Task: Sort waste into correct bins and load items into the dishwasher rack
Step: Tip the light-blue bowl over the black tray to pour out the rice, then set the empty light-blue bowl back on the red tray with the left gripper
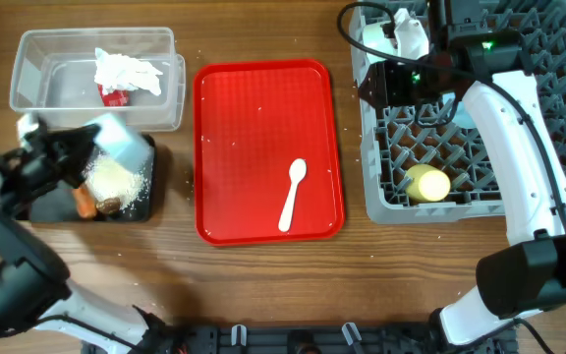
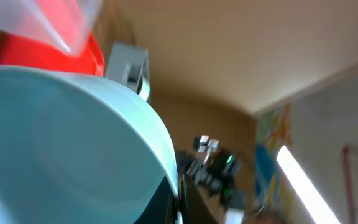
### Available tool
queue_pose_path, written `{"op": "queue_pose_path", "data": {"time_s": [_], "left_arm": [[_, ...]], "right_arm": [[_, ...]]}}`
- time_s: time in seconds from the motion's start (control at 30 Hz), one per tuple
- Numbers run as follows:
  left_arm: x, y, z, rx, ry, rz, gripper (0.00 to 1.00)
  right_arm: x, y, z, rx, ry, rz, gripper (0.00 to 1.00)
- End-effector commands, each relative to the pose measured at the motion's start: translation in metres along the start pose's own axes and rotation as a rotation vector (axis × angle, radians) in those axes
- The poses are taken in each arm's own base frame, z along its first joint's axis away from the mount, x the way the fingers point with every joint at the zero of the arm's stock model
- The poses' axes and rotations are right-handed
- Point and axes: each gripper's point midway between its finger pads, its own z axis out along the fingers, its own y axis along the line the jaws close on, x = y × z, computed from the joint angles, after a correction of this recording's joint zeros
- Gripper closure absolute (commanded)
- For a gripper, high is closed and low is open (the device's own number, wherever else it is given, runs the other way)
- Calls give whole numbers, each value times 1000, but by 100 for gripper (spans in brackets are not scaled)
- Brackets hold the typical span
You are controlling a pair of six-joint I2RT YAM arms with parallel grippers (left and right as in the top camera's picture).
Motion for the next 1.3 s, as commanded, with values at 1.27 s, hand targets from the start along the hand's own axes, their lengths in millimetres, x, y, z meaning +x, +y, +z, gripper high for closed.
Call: {"op": "queue_pose_path", "data": {"time_s": [1.27], "left_arm": [[130, 152, 210, -1462, 135, 996, 73]], "right_arm": [[0, 3, -10, 16, -13, -25, 34]]}}
